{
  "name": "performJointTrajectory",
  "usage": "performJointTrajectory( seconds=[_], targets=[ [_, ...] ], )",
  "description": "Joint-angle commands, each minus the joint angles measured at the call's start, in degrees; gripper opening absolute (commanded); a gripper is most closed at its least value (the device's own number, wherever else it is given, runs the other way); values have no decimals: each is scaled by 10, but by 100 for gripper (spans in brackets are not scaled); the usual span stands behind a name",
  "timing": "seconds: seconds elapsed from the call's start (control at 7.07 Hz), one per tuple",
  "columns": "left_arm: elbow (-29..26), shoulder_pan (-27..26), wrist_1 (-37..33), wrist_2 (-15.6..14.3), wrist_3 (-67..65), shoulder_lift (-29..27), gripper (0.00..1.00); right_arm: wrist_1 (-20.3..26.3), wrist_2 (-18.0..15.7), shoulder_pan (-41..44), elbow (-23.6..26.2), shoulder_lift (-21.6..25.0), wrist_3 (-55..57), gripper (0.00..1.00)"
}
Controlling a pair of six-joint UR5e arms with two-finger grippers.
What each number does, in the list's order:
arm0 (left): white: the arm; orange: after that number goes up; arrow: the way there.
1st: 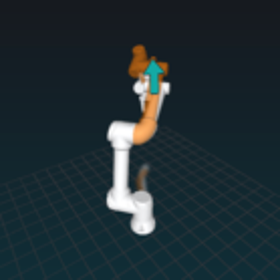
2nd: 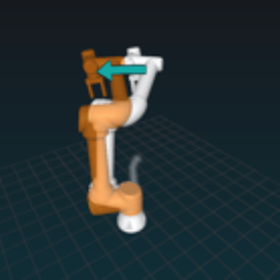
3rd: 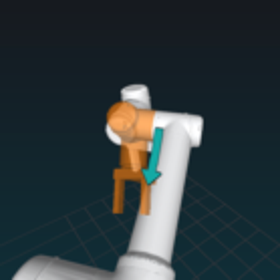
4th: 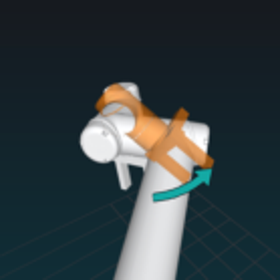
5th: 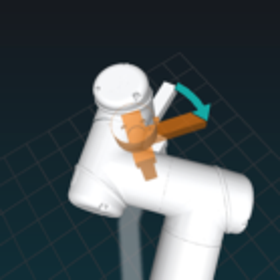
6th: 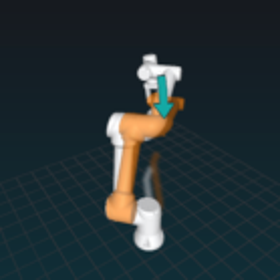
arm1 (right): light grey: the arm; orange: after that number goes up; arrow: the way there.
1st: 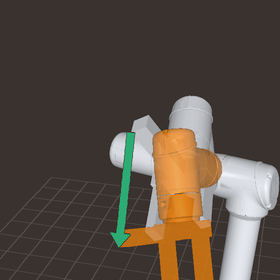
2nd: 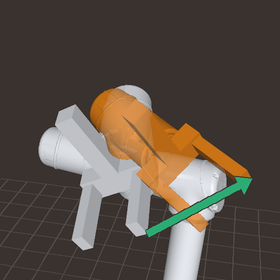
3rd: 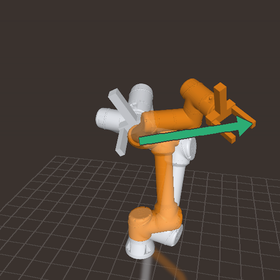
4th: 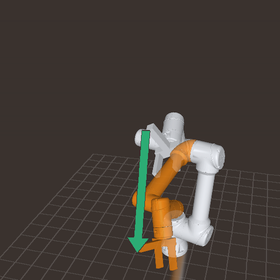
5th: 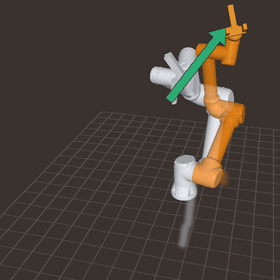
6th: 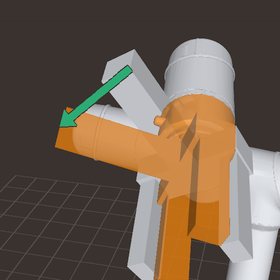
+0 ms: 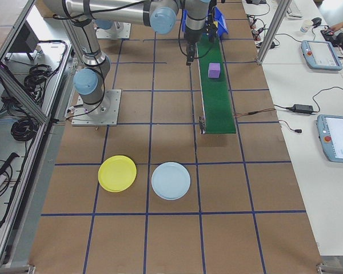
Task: Move block left to right into plate
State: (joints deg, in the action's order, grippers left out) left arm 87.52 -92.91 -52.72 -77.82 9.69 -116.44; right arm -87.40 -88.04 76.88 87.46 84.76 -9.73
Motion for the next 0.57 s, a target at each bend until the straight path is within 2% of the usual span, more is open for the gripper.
performJointTrajectory(
  seconds=[0.0,0.28,0.42],
  targets=[
    [0,-1,0,-3,-3,-4,100,-88,2,-47,-42,-94,-42,100],
    [-5,-1,-12,-15,-17,26,100,-97,48,-64,-46,-127,-75,100],
    [-14,-1,-79,-42,-17,69,100,-98,52,-79,-48,-141,-95,100]
  ],
)
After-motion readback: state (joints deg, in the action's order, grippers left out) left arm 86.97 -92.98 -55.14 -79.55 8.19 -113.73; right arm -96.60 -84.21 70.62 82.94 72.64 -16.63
